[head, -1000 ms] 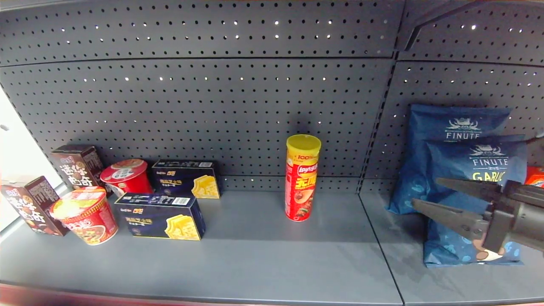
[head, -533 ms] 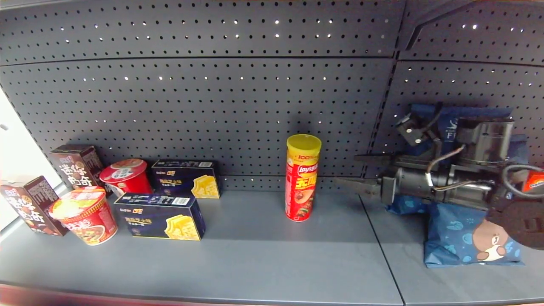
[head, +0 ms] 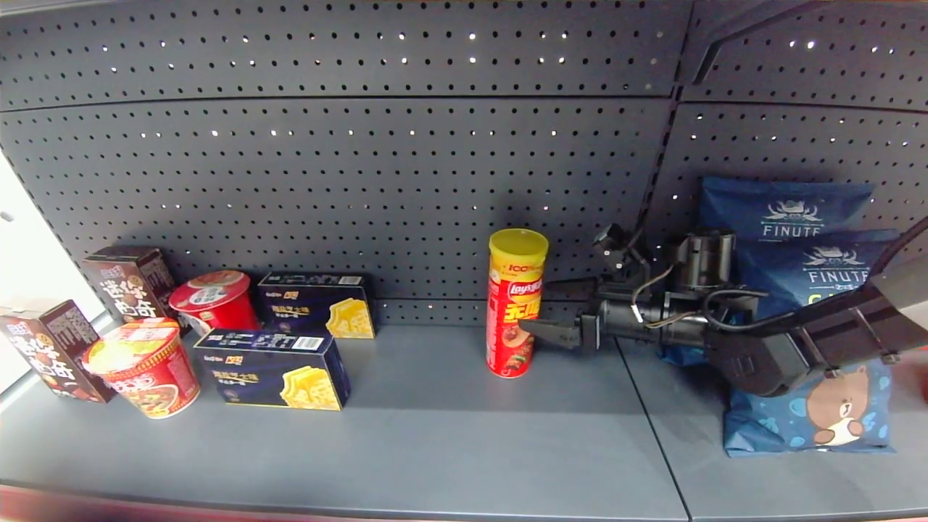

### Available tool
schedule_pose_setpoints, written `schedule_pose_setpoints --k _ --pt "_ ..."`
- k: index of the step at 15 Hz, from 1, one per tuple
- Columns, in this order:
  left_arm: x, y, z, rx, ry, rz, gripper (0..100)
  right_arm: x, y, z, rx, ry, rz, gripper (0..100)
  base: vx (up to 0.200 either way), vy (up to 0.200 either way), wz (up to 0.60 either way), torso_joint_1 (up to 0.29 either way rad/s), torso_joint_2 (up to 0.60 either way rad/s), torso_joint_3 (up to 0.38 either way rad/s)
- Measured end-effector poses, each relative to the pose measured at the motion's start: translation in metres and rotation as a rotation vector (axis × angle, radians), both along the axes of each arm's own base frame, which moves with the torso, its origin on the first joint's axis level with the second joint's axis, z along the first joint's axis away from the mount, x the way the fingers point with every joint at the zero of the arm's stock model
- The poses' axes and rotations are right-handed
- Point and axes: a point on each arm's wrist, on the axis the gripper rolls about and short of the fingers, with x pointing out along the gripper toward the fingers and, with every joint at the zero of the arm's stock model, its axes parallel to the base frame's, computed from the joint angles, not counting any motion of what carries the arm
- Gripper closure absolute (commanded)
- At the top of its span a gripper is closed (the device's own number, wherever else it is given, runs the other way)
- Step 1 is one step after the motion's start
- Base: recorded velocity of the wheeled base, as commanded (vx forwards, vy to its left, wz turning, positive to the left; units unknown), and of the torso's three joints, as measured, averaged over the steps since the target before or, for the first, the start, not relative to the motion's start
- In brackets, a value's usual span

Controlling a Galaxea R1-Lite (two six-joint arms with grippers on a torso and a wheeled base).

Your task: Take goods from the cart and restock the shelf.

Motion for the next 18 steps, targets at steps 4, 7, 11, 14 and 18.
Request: schedule_pose_setpoints --k 4,7,11,14,18 --pt "0.0 0.0 0.0 0.0 0.001 0.004 100 0.013 0.008 -0.019 0.012 0.012 0.043 0 0.0 0.0 0.0 0.0 0.0 0.0" --pt "0.0 0.0 -0.001 0.0 0.001 0.006 100 0.022 0.014 -0.032 0.008 0.029 0.056 0 0.0 0.0 0.0 0.0 0.0 0.0" --pt "0.0 0.0 -0.001 0.001 0.003 0.012 100 0.035 0.026 -0.045 0.011 0.027 0.059 0 0.0 0.0 0.0 0.0 0.0 0.0" --pt "0.0 0.0 -0.006 0.006 0.047 0.012 100 0.044 0.033 -0.053 0.046 0.031 0.063 100 0.0 0.0 0.0 0.0 0.0 0.0" --pt "-0.001 0.0 -0.007 0.007 0.047 0.012 100 0.047 0.037 -0.063 0.092 0.016 0.057 100 0.0 0.0 0.0 0.0 0.0 0.0"
